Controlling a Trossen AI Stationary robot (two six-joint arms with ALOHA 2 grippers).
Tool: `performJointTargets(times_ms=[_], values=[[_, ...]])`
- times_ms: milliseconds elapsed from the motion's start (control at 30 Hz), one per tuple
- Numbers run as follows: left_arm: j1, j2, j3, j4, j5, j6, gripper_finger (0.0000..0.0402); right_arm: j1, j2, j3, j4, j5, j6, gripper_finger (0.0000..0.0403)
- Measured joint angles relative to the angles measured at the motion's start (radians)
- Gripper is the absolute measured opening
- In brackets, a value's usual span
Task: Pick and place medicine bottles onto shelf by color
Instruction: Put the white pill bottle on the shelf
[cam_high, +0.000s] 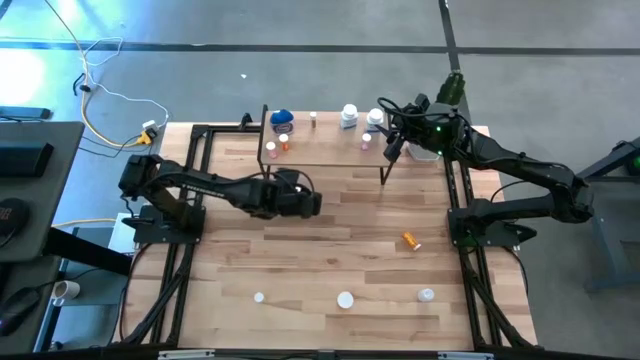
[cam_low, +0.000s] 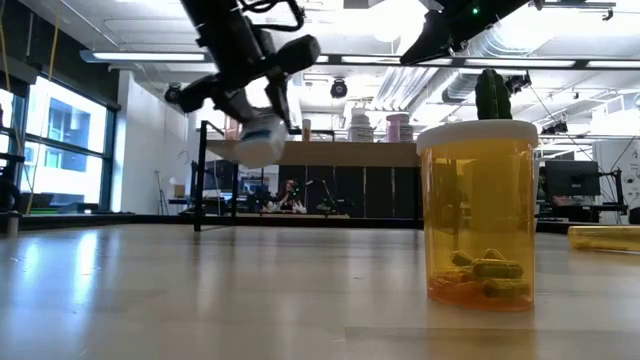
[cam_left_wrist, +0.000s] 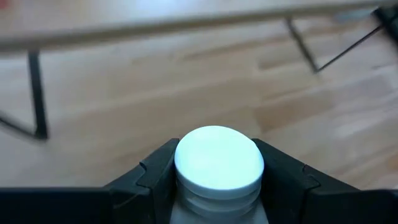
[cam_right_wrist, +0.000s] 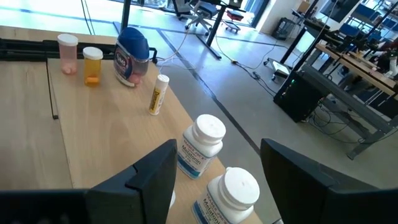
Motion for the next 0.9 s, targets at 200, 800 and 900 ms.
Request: performJointTargets(times_ms=[200, 800, 900], values=[[0.028, 0.000, 0.000, 0.161, -0.041, 0.134, 0.0170, 0.000, 0.000, 0.000, 0.000, 0.000, 0.000, 0.0222], [0.057, 0.000, 0.000, 0.527, -0.280, 0.487, 0.0172, 0.000, 0.000, 0.000, 0.000, 0.000, 0.000, 0.0222], [0.075, 0.006, 0.000, 0.625, -0.289, 0.583, 0.0172, 0.000, 0.000, 0.000, 0.000, 0.000, 0.000, 0.0222]])
